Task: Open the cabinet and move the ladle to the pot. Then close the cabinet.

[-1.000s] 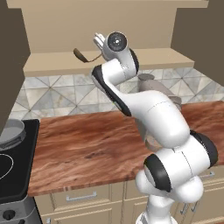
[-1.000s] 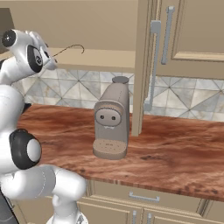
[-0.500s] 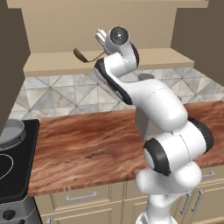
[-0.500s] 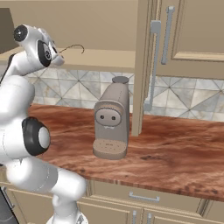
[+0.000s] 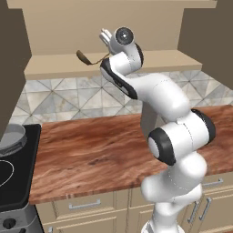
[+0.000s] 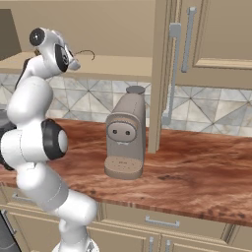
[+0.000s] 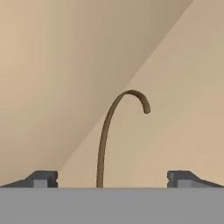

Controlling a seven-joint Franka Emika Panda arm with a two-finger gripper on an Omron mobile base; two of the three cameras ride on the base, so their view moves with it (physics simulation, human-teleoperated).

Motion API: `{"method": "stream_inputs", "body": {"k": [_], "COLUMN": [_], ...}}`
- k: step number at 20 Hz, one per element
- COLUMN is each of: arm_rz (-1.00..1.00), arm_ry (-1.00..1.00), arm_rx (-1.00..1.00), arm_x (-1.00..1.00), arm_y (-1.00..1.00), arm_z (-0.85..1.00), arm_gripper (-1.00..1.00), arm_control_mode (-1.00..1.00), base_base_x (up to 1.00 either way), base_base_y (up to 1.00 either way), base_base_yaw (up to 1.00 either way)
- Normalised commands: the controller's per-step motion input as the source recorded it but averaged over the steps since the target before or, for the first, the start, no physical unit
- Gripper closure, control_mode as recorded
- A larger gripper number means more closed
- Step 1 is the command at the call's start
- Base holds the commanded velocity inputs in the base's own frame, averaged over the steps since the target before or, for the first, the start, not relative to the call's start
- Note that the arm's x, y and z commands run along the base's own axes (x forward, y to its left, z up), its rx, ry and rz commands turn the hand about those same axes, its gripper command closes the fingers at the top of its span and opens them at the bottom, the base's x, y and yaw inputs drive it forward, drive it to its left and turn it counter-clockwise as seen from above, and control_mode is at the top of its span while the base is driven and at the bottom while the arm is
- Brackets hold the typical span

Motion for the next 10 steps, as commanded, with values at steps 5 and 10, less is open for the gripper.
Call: {"method": "stream_inputs", "body": {"k": [5,10], "arm_rz": [0.00,0.00], "arm_ry": [-0.01,-0.04], "arm_rx": [0.00,0.00], "arm_x": [0.37,0.26], "arm_y": [0.00,-0.09], "arm_z": [0.00,0.00], "arm_gripper": [-1.00,-1.00], "arm_control_mode": [-1.00,-1.00], "base_base_x": [0.00,0.00], "base_base_y": [0.00,0.00], "base_base_yaw": [0.00,0.00]}}
